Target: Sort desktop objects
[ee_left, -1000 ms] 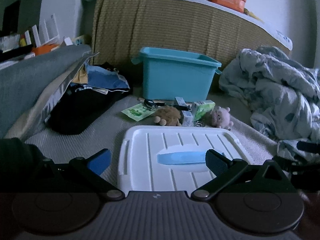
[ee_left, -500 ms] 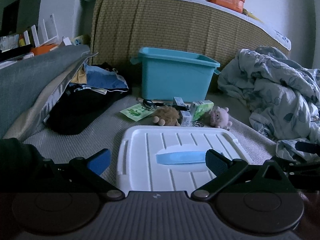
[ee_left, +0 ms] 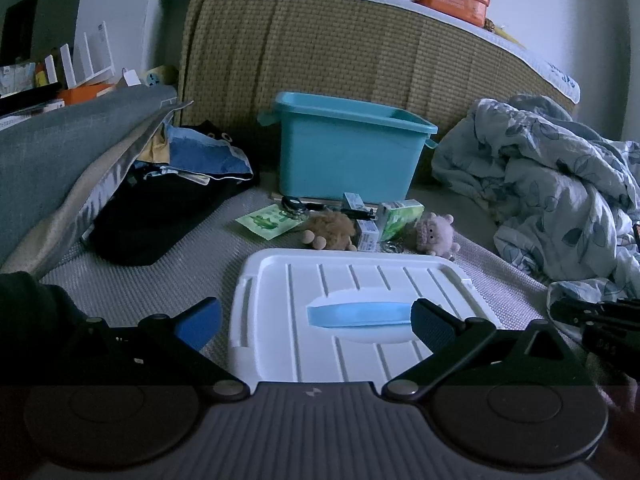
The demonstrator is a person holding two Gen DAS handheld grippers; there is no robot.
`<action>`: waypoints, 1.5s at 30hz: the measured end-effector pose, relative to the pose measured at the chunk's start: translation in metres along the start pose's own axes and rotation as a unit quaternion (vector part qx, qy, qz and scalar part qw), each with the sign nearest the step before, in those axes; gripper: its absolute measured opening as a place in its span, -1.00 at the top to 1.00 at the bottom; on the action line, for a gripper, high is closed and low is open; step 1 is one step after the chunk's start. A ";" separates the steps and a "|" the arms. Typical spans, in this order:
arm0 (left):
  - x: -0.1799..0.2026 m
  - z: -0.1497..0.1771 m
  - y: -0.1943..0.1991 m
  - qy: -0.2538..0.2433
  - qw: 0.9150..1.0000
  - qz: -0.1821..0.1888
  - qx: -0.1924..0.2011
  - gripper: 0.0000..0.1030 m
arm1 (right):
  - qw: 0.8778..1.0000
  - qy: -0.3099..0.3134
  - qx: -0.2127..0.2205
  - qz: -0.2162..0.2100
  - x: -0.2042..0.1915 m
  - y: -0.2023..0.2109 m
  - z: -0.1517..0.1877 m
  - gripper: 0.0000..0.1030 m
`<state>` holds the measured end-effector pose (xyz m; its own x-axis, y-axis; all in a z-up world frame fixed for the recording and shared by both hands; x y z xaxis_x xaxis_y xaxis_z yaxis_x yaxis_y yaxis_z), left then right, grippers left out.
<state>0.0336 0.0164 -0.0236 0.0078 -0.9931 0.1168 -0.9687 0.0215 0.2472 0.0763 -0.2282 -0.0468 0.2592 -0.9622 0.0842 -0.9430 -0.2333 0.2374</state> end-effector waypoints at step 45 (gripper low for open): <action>0.002 0.002 0.009 0.023 0.999 0.035 0.016 0.54 | 1.000 0.003 0.009 -0.013 -0.004 0.003 -0.001 0.93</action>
<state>0.0241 0.0142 -0.0228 -0.0504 -0.9829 0.1774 -0.9749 0.0870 0.2051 0.0727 -0.2253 -0.0453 0.2845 -0.9550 0.0841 -0.9395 -0.2603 0.2225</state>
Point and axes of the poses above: each gripper's, at about its wrist camera, not at the fingertips, and y roughly against the way its jaws point, x to its right, z to its underside, the point moved 4 cm from there along -y, roughly the way its jaws point, and after that the axes turned 15 degrees about x, right-handed, at the moved point
